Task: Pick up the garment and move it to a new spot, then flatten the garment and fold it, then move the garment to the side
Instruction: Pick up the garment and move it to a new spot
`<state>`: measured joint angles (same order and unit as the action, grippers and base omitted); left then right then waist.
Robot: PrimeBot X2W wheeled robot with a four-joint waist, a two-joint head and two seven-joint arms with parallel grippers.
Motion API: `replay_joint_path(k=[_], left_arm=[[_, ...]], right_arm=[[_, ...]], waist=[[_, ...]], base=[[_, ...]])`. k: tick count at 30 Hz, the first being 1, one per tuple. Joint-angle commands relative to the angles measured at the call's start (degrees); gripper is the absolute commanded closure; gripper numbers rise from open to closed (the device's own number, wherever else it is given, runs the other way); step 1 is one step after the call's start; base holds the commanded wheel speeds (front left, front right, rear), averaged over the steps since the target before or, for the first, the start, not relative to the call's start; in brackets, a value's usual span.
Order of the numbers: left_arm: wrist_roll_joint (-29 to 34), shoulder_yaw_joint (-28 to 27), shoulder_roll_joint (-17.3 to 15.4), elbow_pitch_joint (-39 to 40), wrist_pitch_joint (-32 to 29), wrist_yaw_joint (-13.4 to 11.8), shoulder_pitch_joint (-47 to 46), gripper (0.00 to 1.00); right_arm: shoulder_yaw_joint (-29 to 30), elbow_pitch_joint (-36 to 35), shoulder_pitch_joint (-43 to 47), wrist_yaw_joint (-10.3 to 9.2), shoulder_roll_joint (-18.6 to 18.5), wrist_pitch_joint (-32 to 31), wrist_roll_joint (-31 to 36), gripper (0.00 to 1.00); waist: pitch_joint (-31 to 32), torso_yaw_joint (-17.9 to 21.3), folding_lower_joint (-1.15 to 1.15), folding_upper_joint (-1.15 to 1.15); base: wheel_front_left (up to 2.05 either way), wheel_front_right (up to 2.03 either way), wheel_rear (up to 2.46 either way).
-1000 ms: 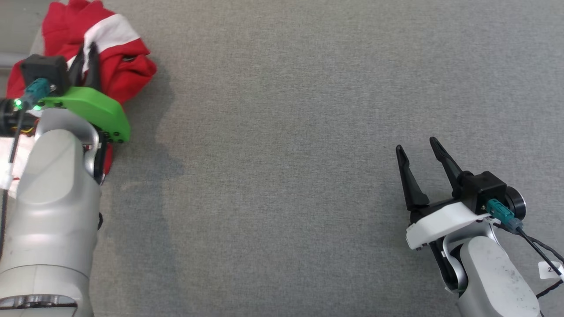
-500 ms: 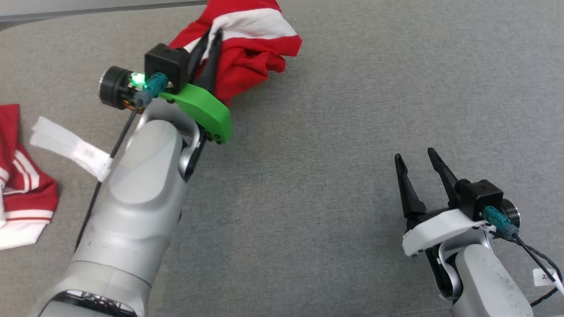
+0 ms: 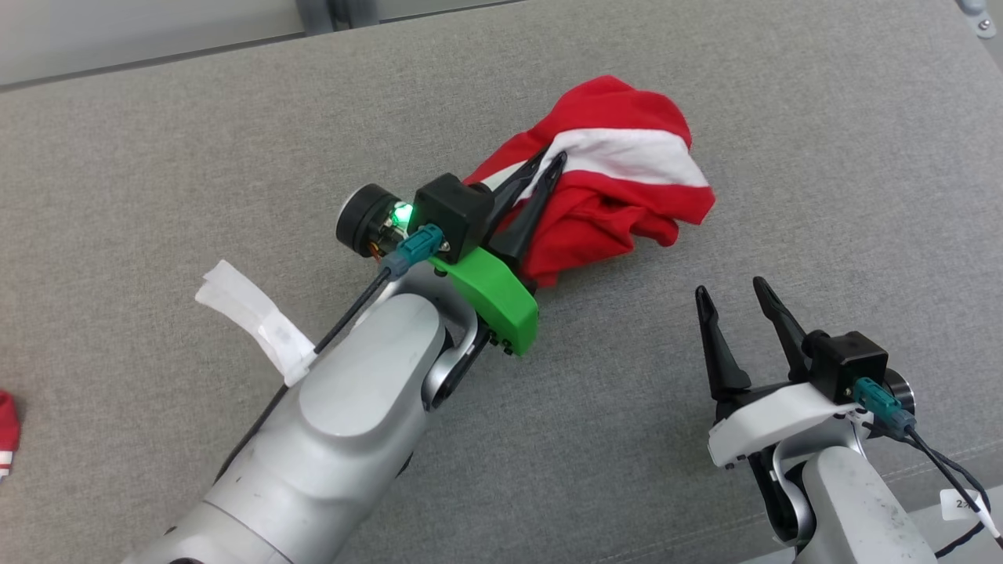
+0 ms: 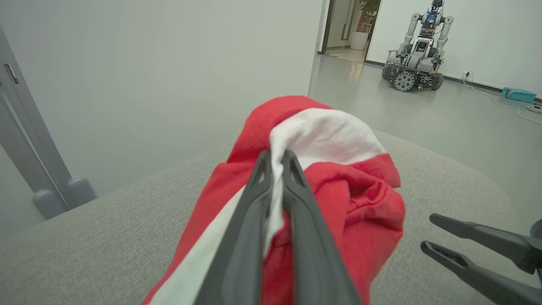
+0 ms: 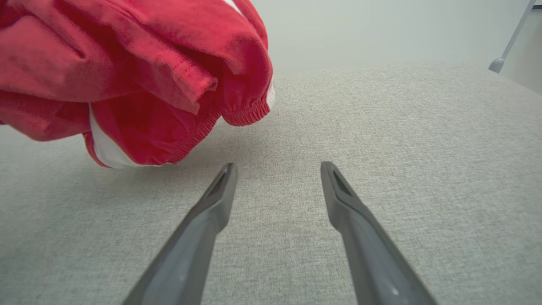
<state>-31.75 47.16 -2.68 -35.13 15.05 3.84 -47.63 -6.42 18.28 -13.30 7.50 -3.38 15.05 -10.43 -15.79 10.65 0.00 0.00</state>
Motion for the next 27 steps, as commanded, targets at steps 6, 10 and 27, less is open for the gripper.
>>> replay_joint_path(k=[6, 10, 27], left_arm=[[1.6, -0.3, -0.4, -2.3, 0.2, -2.6, 3.2, 1.00], [3.2, -2.5, -0.4, -4.8, 0.2, -3.2, 5.7, 0.26], [9.0, -20.7, -2.1, -4.6, 0.1, -5.8, 21.3, 0.00]], right_arm=[[0.7, -0.3, 0.9, -0.02, 0.2, 0.2, -0.1, 0.00], [0.8, -0.6, 0.9, -0.02, 0.2, 0.2, 0.3, 0.00], [1.1, -1.1, 3.1, -0.02, -0.3, 0.2, 1.8, 0.00]], waist=[[0.7, 0.0, 0.00, 0.00], [1.1, -0.8, 0.00, 0.00], [4.9, -3.7, 0.00, 0.00]], base=[[0.00, 0.00, 0.00], [0.00, 0.00, 0.00], [0.00, 0.00, 0.00]])
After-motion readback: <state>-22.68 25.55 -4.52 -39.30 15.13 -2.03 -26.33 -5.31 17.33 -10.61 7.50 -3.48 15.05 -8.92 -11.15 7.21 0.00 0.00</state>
